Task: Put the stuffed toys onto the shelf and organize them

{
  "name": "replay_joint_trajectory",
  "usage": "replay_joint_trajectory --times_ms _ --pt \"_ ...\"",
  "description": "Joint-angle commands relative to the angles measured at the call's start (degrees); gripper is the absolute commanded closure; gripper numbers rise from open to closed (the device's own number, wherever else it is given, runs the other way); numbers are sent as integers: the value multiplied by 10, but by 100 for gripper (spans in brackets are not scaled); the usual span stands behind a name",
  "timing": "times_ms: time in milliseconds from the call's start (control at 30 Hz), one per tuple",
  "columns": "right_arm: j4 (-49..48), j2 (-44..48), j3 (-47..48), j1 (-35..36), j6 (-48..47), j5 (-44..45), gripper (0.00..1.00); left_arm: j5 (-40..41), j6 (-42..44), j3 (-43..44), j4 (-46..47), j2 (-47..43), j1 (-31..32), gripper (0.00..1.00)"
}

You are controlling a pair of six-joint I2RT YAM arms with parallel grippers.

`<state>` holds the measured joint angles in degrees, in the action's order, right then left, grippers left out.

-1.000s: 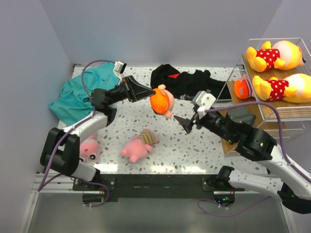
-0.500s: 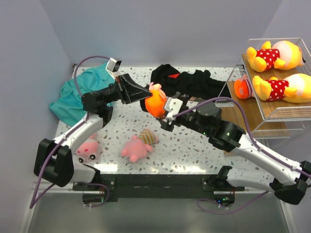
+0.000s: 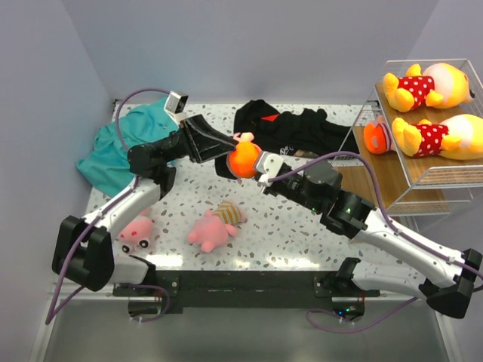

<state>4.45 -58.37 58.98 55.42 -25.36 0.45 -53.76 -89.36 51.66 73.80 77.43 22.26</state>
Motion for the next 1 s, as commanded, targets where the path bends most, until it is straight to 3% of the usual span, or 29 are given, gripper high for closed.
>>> replay_joint_trajectory --times_ms 0,67,100,133,167,200,300,400,600,967 --pt "-18 24 0 -3 33 41 100 -7 123 33 -201 -37 -5 41" --pt "15 24 -4 -2 42 77 100 47 297 74 -392 -57 -11 28" --pt "47 26 -5 -2 51 89 100 88 431 134 -594 -68 -11 26" --pt "63 26 -6 -3 57 97 100 135 485 167 -680 -70 -2 25" --pt "80 27 -4 -3 62 115 100 224 526 195 -749 -69 1 25" --pt "114 25 -1 -3 70 121 100 258 573 239 -849 -63 4 25" --pt "171 12 25 -3 78 156 100 331 609 284 -942 -49 30 36" --pt "201 -6 49 -3 80 178 100 420 626 311 -993 -31 108 41" --pt "197 -16 55 -4 87 162 100 411 599 302 -996 -21 140 54" --pt "205 -37 66 -9 91 170 100 355 576 296 -985 -54 146 42"
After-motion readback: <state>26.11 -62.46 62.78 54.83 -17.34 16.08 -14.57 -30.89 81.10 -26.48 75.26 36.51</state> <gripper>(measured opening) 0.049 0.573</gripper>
